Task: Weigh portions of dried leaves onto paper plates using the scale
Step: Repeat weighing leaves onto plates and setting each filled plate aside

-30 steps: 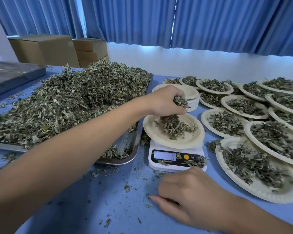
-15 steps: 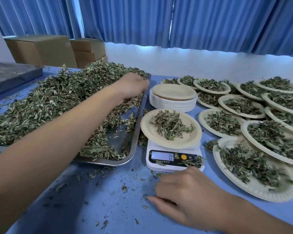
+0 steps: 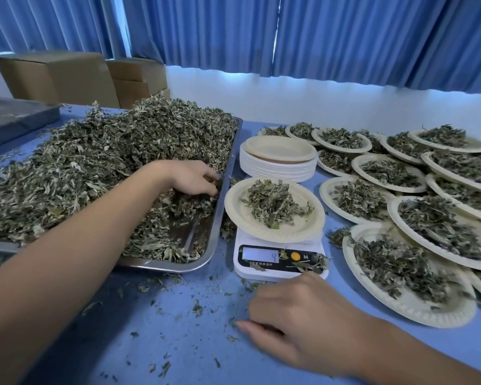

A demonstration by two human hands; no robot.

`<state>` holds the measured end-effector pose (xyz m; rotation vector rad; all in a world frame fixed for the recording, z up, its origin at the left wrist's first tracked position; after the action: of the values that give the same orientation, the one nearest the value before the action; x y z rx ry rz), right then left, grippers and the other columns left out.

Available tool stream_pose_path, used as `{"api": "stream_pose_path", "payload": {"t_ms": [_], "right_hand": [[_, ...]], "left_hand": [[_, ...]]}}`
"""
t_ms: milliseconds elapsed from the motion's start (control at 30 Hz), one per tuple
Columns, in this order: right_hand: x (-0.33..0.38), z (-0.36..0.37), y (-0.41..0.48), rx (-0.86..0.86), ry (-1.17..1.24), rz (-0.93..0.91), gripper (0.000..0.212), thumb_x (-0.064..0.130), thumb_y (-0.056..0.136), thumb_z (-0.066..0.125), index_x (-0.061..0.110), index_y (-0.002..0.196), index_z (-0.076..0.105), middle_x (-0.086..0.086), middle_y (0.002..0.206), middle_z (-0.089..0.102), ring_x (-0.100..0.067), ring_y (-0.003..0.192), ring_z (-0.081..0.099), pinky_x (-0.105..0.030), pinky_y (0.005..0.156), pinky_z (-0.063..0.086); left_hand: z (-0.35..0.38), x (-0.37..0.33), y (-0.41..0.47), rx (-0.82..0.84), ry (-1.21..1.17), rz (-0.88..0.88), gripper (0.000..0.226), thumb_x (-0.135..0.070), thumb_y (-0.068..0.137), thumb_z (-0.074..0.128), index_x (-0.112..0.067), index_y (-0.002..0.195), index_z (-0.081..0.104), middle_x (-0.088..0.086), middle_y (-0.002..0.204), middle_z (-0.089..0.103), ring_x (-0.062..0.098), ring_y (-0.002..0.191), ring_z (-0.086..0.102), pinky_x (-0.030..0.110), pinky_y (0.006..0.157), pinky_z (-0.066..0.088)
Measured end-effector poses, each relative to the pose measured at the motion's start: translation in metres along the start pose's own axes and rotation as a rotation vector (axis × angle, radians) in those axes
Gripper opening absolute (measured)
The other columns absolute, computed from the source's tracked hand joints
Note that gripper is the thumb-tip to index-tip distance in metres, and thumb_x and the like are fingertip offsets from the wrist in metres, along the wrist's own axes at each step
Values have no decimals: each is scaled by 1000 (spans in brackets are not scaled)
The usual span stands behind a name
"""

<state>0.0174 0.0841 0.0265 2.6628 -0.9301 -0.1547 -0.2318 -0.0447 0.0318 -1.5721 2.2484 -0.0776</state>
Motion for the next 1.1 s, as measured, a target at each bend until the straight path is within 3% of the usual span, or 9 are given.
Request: {"api": "stream_pose_path", "payload": {"t_ms": [133,200,300,400,467,667,833,967,1100], "right_hand": [[1,-1,0,-15,18,-9,40,38,103,55,30,74,28,11,67,24,-12,56,23,-31,42,32],[1,0,0,-23,29,-13,41,37,103,56,30,74,28,11,66,24,-12,54,25,-32,41,33],[0,1,0,-9,27,-7,40,39,104,55,30,75,29,11,65,27,-12,53,29,-32,42,33],[-1,2,0,9,22,-2,39,40,104,54,30,74,32,11,64,29,-11,53,28,-30,42,30],[-2,2,0,11,20,1,39,40,104,54,30,73,32,10,64,30,-12,52,29,-31,42,31],[-3,3,-1,6,30,11,40,40,104,55,27,71,37,10,66,28,-14,53,31,-34,44,34],[-3,2,-1,2,36,11,39,40,104,54,28,72,36,10,65,30,-14,53,32,-34,44,35],[-2,2,0,9,44,9,39,41,105,53,29,71,36,10,65,29,-12,54,29,-32,44,34],[-2,0,1,6,36,1,39,40,105,53,30,73,33,11,65,27,-12,53,29,-30,44,31]], "left_hand": [[3,3,-9,74,-16,12,81,-25,83,79,-19,152,38,9,144,52,34,119,63,51,103,50],[5,3,-12,103,-31,4,91,-23,74,88,-21,150,39,7,140,49,29,90,71,48,83,58],[2,-2,-13,29,-45,31,62,-21,71,91,-21,122,56,3,118,56,25,76,65,50,65,61],[-2,-9,-13,-16,49,86,45,-27,71,91,-23,104,61,-3,97,58,17,84,56,35,71,49],[-2,-10,-14,6,73,101,41,-29,70,91,-25,99,62,-3,93,59,18,86,55,34,78,47],[-26,-9,-24,-54,81,113,30,-28,75,88,-27,98,70,-10,89,65,14,81,59,30,70,42],[-58,-13,-36,-204,47,114,31,-26,77,86,-30,104,72,-18,92,62,6,84,57,28,84,39],[-78,-31,-50,-381,-132,171,25,-22,76,87,-30,98,78,-11,92,72,8,83,64,28,79,47],[-66,-64,-61,-401,-548,306,26,-9,77,85,-18,101,78,-3,86,77,10,79,74,27,80,61]]}}
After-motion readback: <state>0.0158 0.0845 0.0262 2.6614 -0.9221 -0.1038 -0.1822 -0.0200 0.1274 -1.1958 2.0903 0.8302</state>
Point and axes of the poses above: each hand's wrist, its own y-axis towards the middle knuckle, its own z-axis out of the palm, x = y × z, the point moved 8 cm from there along y, towards the middle knuckle
